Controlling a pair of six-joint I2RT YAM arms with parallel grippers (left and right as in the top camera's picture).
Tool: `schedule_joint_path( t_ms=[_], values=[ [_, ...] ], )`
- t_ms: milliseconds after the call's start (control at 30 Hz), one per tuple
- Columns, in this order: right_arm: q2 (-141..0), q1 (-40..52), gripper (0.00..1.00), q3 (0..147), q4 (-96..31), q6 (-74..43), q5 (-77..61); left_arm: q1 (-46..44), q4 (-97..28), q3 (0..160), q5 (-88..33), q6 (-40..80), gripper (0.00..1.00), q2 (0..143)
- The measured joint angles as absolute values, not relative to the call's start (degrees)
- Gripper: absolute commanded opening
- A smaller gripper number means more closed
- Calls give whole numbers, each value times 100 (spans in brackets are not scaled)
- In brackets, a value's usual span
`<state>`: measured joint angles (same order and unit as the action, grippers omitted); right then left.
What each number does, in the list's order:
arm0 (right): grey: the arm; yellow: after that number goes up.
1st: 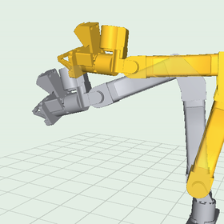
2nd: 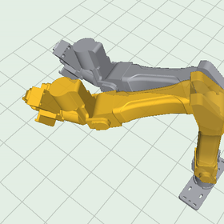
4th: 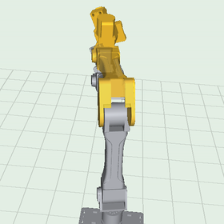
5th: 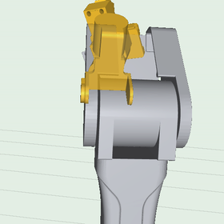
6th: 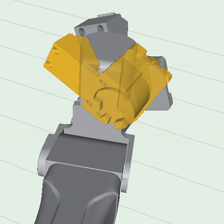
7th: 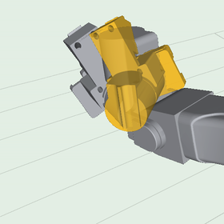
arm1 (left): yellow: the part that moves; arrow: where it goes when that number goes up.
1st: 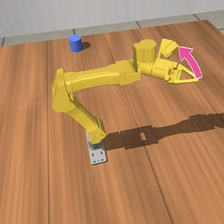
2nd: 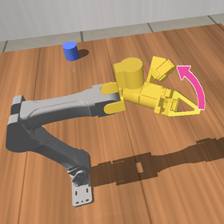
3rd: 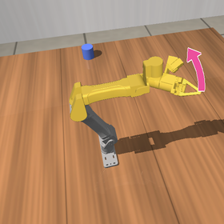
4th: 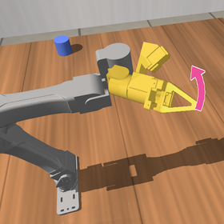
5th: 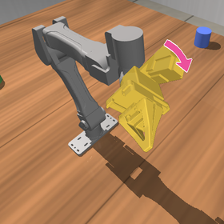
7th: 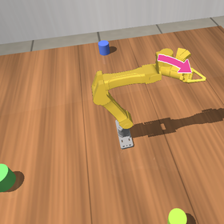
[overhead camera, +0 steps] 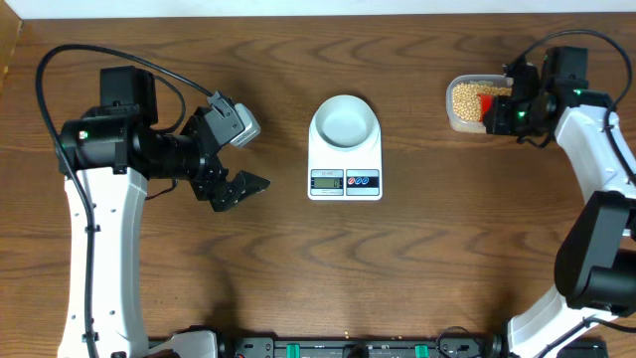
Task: Scoop item into bowl and weigh 50g on scale
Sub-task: 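Drag the red scoop through the soybeans with the right gripper to fill it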
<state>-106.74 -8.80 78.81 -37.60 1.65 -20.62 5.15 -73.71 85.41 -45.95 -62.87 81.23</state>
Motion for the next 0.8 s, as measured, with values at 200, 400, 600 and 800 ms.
schedule_joint_path(
  t_ms=[200, 400, 600, 800],
  values=[
    [-10742, -1170, 1, 7881, -3732, 56, -2550, 515, -7371, 8541, -4595, -6287, 98, 8123],
    [-10768, -1369, 1, 7881, -3721, -78, -2893, 515, -7371, 8541, -4595, -6287, 98, 8123],
    [-10866, -1479, 1, 7881, -3719, -141, -3183, 515, -7371, 8541, -4595, -6289, 98, 8123],
    [-10881, -1487, 1, 7881, -3717, -239, -3260, 515, -7371, 8541, -4595, -6287, 98, 8123]
  ],
)
